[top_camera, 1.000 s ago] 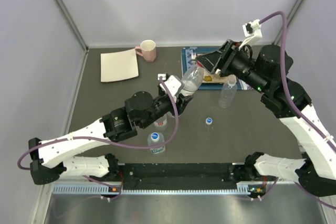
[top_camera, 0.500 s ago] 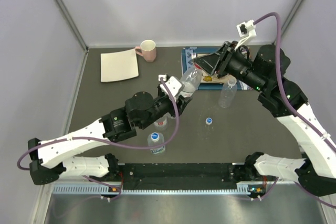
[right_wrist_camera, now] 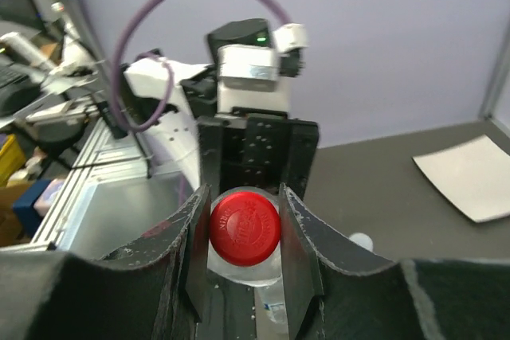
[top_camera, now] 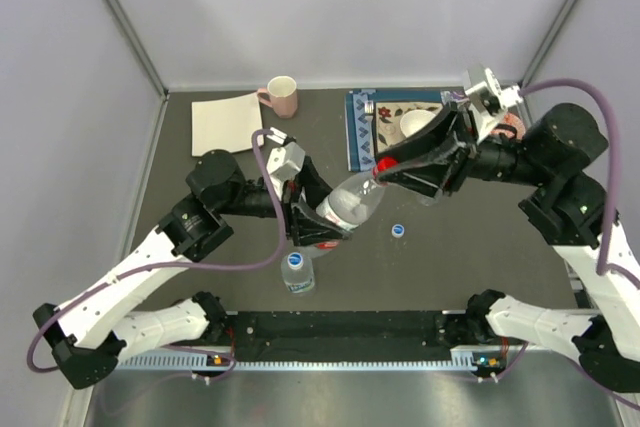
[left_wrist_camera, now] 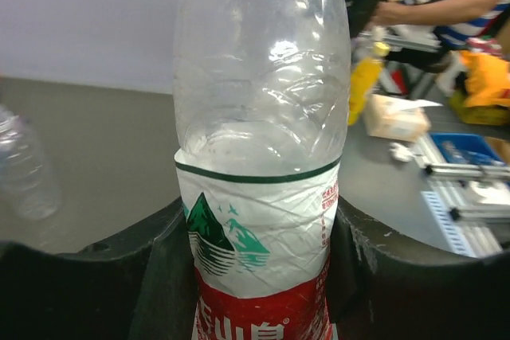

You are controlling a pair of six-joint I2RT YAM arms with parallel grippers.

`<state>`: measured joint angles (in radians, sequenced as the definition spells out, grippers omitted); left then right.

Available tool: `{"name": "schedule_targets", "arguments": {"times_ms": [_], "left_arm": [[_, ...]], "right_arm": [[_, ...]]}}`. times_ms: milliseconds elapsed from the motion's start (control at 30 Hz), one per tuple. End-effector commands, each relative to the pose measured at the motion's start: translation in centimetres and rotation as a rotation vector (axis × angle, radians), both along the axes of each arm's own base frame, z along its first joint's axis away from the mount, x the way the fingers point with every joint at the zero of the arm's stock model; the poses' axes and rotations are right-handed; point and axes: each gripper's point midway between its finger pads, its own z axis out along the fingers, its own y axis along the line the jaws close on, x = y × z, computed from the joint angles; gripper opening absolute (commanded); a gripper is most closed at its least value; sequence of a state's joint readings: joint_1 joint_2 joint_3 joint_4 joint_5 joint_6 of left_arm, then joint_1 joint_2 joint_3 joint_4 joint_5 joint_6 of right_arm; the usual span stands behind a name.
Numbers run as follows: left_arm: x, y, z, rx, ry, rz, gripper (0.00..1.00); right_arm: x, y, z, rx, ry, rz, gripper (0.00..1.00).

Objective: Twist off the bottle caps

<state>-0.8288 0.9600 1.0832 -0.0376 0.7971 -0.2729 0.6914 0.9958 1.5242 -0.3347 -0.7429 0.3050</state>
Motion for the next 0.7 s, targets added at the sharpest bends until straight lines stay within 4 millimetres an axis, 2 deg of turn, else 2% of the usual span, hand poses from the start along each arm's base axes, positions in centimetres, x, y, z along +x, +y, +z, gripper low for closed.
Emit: {"name": "schedule_targets", "arguments": {"times_ms": [0,200,333,467,600,667], "left_arm": [[-3.9,1.8,4.7,-0.142,-0.041,-0.227,0.55],[-5.4,2.4,4.7,-0.145,-0.030,-0.340,0.55],[-5.5,2.3,4.7,-0.143,-0.029,-0.355,0.55],[-5.4,2.2,4.6,-0.140,-0.028,-0.365,0.55],[-5.1,2.0,4.2,-0.130,-0.020,-0.357,0.55],[-5.0,2.0,4.1,-0.126,-0.022,-0.345,0.55]], "right_arm": [[-5.6,-0.6,-1.2,-0.043,-0.065,0.294,0.00],[-8.7,-1.8,-0.9,-0.042,-0.127,0.450,0.00],[-10.5,-2.8,-1.1,-0.048,-0.168,0.545,0.00],[-11.4,-3.4,-0.7,-0.038,-0.210,0.563,0.00],[-11.5,-3.9,1.1,-0.002,-0.263,0.496,0.00],[-10.3,-3.7,2.1,0.028,-0.269,0.385,0.00]]}}
